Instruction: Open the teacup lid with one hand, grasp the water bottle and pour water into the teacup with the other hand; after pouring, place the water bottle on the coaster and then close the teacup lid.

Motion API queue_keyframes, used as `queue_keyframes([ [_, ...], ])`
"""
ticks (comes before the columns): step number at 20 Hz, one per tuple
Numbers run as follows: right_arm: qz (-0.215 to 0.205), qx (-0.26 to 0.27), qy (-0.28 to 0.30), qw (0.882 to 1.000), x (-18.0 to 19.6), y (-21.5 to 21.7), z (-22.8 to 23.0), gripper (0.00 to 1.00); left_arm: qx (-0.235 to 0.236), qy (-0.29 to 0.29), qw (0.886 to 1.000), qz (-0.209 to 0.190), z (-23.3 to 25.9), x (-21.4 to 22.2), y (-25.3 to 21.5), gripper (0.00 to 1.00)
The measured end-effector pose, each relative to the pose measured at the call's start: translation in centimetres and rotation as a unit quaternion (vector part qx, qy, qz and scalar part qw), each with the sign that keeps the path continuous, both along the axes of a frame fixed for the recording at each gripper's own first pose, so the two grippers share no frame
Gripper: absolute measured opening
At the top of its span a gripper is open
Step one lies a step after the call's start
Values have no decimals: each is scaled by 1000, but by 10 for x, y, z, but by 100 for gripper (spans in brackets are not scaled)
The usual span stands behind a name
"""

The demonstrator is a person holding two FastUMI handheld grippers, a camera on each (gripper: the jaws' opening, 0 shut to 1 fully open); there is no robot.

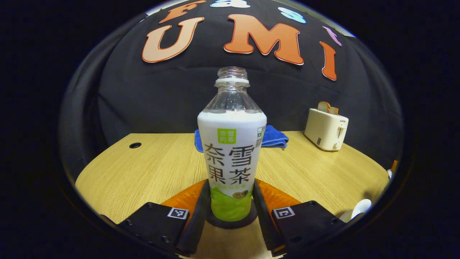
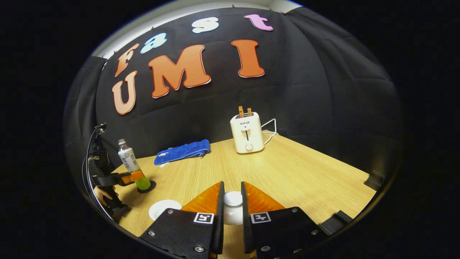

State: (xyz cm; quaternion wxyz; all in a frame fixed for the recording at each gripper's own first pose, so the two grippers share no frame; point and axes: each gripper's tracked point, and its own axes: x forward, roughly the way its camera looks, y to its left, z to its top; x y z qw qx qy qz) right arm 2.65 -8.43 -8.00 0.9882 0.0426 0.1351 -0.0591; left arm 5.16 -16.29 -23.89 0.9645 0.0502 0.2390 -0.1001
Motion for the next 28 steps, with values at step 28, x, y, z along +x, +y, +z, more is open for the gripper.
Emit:
queue_keyframes([
  [28, 173, -47, 25, 984, 19, 148, -46, 23, 8, -50, 997, 55, 23, -26, 29, 97],
])
